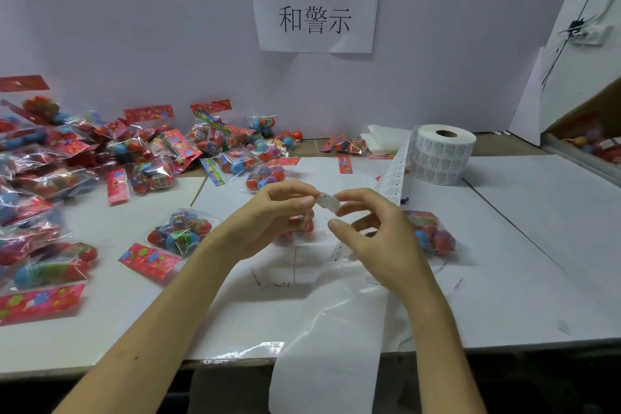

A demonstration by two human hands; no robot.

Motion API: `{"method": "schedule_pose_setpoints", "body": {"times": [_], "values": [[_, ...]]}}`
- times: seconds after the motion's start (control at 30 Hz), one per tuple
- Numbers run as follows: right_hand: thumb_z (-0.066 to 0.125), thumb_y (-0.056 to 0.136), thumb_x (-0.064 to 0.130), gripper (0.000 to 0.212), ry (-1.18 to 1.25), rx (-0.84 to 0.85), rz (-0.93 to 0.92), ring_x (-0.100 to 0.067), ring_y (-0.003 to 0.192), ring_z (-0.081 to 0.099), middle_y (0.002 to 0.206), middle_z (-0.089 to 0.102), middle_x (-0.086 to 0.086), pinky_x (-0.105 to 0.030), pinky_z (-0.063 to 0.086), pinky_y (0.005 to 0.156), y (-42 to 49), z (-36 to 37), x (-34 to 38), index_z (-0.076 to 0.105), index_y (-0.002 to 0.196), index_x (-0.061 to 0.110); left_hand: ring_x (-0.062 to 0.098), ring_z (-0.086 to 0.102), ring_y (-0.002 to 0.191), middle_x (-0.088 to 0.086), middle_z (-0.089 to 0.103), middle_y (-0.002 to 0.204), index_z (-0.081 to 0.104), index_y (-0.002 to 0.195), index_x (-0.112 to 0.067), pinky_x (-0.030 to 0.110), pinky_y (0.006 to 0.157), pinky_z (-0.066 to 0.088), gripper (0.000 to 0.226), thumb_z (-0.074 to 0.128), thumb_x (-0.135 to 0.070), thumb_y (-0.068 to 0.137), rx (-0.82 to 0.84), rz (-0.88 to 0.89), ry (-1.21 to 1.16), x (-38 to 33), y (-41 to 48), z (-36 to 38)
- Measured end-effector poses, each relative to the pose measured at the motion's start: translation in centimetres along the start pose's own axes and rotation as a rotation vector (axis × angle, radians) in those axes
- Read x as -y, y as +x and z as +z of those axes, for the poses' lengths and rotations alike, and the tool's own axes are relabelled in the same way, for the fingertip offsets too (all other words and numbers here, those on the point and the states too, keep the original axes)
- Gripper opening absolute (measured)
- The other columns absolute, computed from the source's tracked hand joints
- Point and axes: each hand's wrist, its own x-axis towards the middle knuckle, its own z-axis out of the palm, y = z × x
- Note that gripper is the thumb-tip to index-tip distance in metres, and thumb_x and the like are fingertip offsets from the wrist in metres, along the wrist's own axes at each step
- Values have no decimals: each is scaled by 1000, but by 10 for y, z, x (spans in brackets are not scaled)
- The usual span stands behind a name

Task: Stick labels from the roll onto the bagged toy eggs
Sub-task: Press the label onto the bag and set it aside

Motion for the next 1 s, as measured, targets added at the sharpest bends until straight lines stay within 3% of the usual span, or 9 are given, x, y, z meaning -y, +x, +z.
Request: {"method": "schedule_pose_setpoints", "body": {"times": [0.03, 0.13, 0.23, 0.4, 0.53, 0.7, 0.83, 0.93, 1.0], "values": [[80, 86, 30, 24, 35, -23, -6, -2, 79, 67, 93, 71, 22, -15, 53, 62, 1, 0, 0, 67, 101, 43, 40, 49, 100, 13, 69, 100, 83, 90, -20, 38, 84, 51, 38, 97, -38, 61, -4, 0, -9, 0, 0, -1], [79, 87, 29, 12, 88, -98, -28, -9, 74, 69, 84, 73, 19, -20, 53, 64, 2, 0, 1, 70, 88, 36, 32, 56, 92, 10, 71, 94, 84, 94, -20, 33, 80, 53, 26, 86, -30, 70, -15, -12, -13, 1, 1, -1], [75, 90, 22, 12, 98, -167, -59, -15, 70, 69, 79, 73, 12, -30, 56, 64, 2, -1, 2, 71, 82, 30, 18, 62, 79, 3, 74, 92, 83, 104, -23, 27, 74, 54, 26, 77, -29, 79, 9, -12, 18, 3, 1, 0], [72, 90, 18, 15, 56, -74, -99, -15, 68, 66, 75, 71, 9, -30, 56, 64, -1, -8, 4, 69, 77, 26, 16, 62, 73, 5, 74, 108, 63, 135, -22, 27, 70, 57, 44, 63, -32, 92, -66, 1, 41, 3, 5, 0], [73, 87, 16, 23, -122, -26, -101, -4, 62, 60, 71, 66, 18, -10, 42, 55, -3, -9, 2, 64, 71, 29, 18, 61, 78, 6, 73, 105, 76, 111, -21, 27, 71, 55, 32, 71, -40, 86, 6, 5, 89, 3, 1, 2], [75, 87, 24, 19, -232, -15, -88, -1, 63, 61, 72, 66, 22, -7, 41, 53, -3, -7, -1, 64, 72, 31, 14, 63, 71, 1, 70, 78, 81, 80, -20, 24, 73, 56, 7, 76, -21, 84, 86, -88, 260, 6, 3, 7], [74, 89, 26, 11, -184, -60, -70, -4, 62, 60, 80, 68, 16, -11, 42, 54, -1, -4, -4, 69, 91, 36, 18, 61, 72, 3, 70, 77, 81, 80, -20, 29, 74, 52, 10, 74, -20, 86, 50, -70, 250, 7, 4, 5], [72, 92, 28, 44, -112, -94, -13, -1, 67, 62, 97, 65, 16, -11, 46, 56, 2, 1, -3, 53, 130, 41, 22, 60, 74, 7, 70, 79, 82, 86, -17, 27, 69, 52, 10, 73, -16, 85, -31, -6, 143, 6, 3, 0], [72, 92, 29, 43, -51, -116, 20, -1, 66, 62, 97, 66, 15, -11, 48, 58, 2, 4, -1, 55, 131, 37, 22, 62, 77, 7, 73, 83, 84, 89, -19, 26, 68, 56, 13, 72, -17, 85, -70, 8, 73, 5, 4, -2]]}}
